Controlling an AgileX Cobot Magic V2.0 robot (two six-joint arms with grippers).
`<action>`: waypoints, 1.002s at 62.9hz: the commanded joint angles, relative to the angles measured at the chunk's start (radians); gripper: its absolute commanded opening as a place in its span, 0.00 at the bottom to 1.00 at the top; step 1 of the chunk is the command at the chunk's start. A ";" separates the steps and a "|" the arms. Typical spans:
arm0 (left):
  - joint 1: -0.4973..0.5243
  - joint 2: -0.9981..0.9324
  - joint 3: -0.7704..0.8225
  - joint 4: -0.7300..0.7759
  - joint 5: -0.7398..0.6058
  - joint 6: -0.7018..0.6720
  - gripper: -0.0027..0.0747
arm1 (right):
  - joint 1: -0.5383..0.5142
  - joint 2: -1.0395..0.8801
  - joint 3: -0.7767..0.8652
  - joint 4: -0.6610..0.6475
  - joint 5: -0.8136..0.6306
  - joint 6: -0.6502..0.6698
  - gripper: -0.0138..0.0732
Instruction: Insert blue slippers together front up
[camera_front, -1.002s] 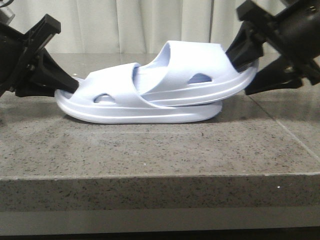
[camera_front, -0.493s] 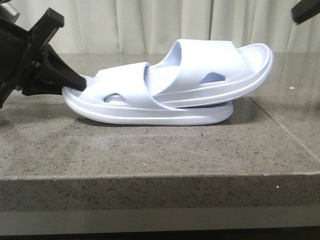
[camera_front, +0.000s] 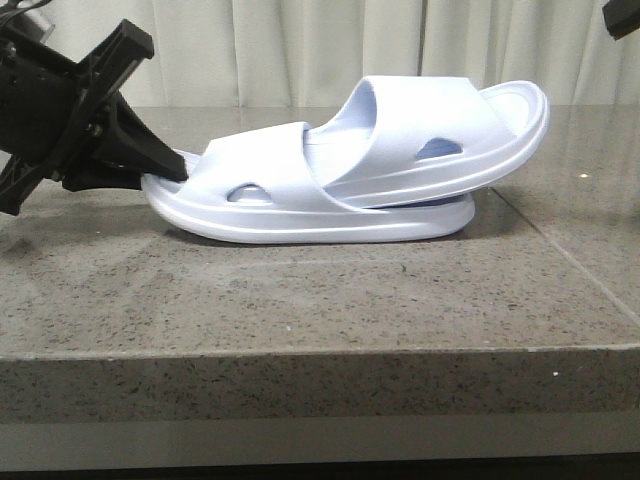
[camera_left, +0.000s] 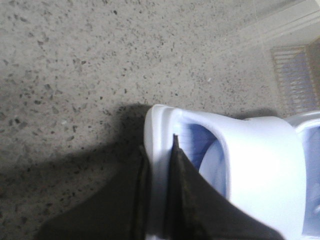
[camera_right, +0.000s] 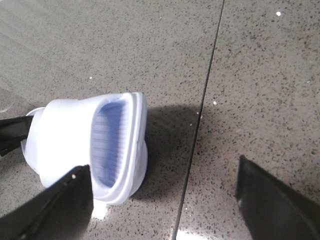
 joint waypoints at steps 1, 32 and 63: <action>-0.005 -0.031 -0.026 -0.015 -0.009 0.009 0.08 | -0.005 -0.031 -0.020 0.042 0.032 -0.016 0.85; 0.101 -0.149 -0.082 0.318 0.047 -0.139 0.61 | 0.003 -0.099 -0.020 0.000 0.114 0.006 0.85; 0.074 -0.570 -0.116 1.622 0.300 -1.033 0.60 | 0.180 -0.487 -0.022 -0.692 0.096 0.547 0.85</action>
